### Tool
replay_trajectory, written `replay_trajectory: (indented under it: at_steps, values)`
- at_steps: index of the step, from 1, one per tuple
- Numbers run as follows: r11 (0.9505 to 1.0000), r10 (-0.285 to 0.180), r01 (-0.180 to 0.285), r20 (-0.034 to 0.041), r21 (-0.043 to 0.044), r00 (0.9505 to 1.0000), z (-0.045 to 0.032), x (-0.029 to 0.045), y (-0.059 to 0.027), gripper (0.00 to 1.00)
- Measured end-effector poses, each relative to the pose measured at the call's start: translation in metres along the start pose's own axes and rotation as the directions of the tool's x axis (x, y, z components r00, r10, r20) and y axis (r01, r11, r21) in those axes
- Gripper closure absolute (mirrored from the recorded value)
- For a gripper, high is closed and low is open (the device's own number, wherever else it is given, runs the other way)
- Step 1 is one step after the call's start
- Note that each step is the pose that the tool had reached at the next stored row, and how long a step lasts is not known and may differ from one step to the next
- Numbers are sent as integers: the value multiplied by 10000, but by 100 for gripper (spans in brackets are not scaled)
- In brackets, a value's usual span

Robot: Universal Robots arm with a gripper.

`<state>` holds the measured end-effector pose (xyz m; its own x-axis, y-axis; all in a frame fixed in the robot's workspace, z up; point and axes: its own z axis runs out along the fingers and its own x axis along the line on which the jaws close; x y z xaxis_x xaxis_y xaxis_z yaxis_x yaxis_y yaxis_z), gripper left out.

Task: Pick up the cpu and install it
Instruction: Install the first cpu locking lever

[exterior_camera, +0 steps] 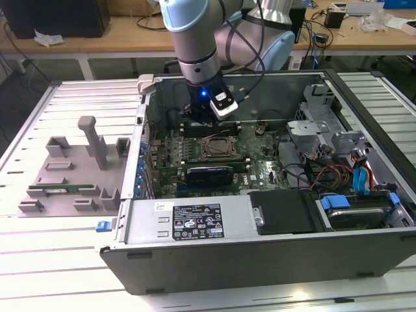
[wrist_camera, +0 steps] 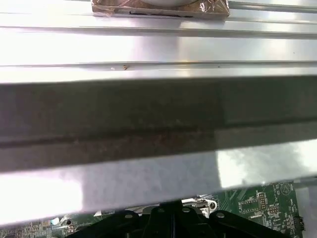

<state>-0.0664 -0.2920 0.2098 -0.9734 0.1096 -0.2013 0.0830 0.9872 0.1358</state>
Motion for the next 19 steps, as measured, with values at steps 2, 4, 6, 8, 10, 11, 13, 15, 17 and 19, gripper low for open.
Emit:
replay_trajectory:
  at_steps: [2,4,6,8,10,11,13,15,17,19]
  values:
    - [10000,82,-82,14,15,10000,3,6,6,89]
    - [9997,221,-221,85,44,9997,15,15,5,89]
    - [9996,283,-284,131,52,9995,26,20,4,89]
    - [9994,344,-346,173,64,9993,39,24,2,89]
    - [9992,403,-404,211,73,9990,51,26,0,89]
    - [9990,427,-429,226,77,9988,56,27,-1,89]
    - [9987,497,-500,263,89,9984,70,30,-3,89]
    - [9984,558,-561,289,102,9980,79,32,-4,89]
    - [9979,627,-631,317,124,9975,89,34,-5,89]
    - [9975,687,-693,339,154,9971,97,36,-7,89]
